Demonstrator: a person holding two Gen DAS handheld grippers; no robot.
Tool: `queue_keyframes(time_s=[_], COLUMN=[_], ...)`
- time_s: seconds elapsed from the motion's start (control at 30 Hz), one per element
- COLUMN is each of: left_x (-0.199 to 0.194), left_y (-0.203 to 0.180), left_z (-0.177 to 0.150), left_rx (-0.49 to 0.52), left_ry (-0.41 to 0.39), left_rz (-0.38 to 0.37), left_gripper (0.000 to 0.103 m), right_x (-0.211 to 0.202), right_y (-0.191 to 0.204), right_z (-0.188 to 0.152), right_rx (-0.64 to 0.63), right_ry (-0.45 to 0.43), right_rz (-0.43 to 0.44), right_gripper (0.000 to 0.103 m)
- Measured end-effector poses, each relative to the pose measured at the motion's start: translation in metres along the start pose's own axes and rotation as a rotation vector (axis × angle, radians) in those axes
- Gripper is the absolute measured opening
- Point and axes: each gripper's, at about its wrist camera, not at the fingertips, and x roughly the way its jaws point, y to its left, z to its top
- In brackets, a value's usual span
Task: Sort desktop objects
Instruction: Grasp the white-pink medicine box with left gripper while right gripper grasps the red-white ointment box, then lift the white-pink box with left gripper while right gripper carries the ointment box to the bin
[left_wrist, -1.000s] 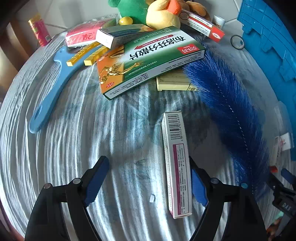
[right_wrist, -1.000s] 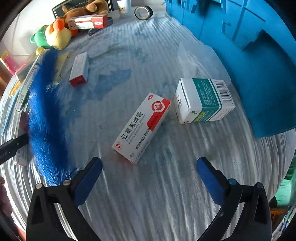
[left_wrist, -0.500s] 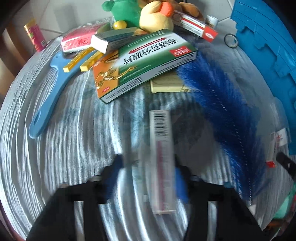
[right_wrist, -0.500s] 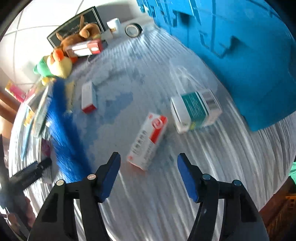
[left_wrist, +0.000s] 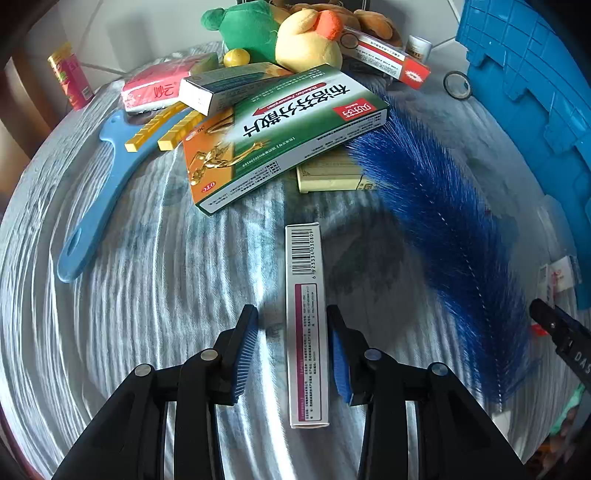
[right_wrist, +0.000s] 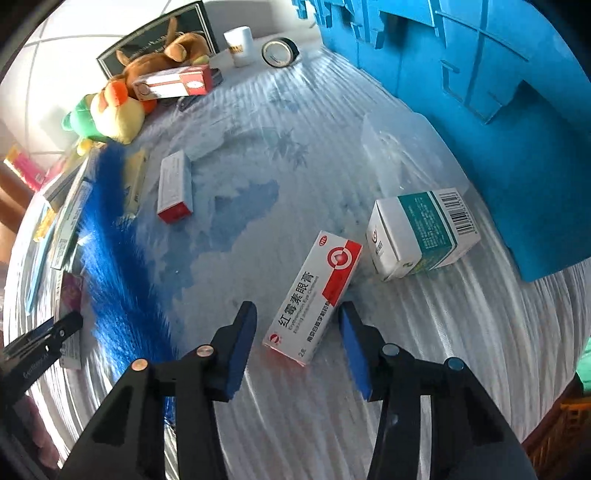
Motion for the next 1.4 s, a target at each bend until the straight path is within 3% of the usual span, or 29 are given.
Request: queue_keyframes(time_s=[0.13, 0.17, 0.2, 0.27, 0.33, 0.8, 1.0, 1.4], left_x=[0.000, 0.000, 0.000, 0.000, -0.001, -0.051, -0.093, -0.168], left_y=[0.000, 0.000, -0.001, -0.002, -0.003, 0.011, 0.012, -0.024], left_z=[-0.001, -0.001, -0.001, -0.001, -0.002, 0.002, 0.007, 0.016], left_rx=[0.000, 0.002, 0.004, 0.012, 0.014, -0.033, -0.075, -0.183], left_ry=[-0.006, -0.007, -0.009, -0.005, 0.000, -0.073, -0.150, -0.285], left_rz=[0.000, -0.001, -0.002, -0.013, -0.023, -0.069, -0.037, 0.066], left_gripper=[0.036, 0.035, 0.033, 0.019, 0.019, 0.018, 0.018, 0.018], right_x=[0.000, 0.000, 0.000, 0.000, 0.000, -0.050, -0.075, -0.136], right_y=[0.002, 0.003, 0.003, 0.005, 0.006, 0.039, 0.060, 0.055], right_z=[-0.003, -0.004, -0.005, -0.007, -0.009, 0.005, 0.021, 0.054], right_rx=[-0.025, -0.031, -0.037, -0.049, -0.061, -0.183, -0.261, -0.451], right_ry=[-0.030, -0.038, -0.046, -0.061, -0.076, -0.161, -0.208, -0.296], right_rz=[-0.023, -0.029, -0.035, -0.046, -0.058, 0.096, 0.200, 0.363], right_gripper=[0.046, 0.039, 0.029, 0.027, 0.027, 0.027, 0.027, 0.027])
